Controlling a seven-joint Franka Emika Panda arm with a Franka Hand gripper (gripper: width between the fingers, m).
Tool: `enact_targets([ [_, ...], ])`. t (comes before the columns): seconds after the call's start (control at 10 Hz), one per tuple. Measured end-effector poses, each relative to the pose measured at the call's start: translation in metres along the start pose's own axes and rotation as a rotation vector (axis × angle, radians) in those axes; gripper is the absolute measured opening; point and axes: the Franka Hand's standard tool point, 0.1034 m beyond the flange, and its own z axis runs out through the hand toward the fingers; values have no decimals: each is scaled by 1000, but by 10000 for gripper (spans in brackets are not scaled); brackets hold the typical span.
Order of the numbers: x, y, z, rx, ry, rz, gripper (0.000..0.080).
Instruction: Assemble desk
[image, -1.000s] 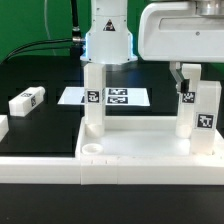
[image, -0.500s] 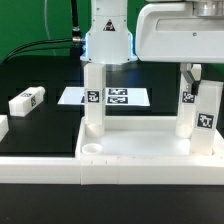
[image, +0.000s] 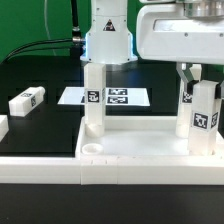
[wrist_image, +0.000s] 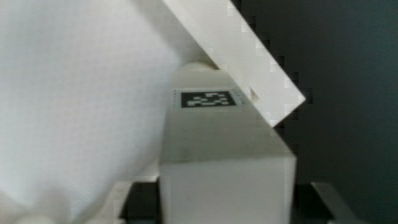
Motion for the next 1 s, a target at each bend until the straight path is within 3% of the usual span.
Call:
enact_targets([
  [0.2, 1, 4, 0, 26, -17, 233, 288],
  [0.8, 0, 4, 0, 23, -25, 596, 290],
  [1.0, -2, 5, 0, 45, -51, 840, 290],
])
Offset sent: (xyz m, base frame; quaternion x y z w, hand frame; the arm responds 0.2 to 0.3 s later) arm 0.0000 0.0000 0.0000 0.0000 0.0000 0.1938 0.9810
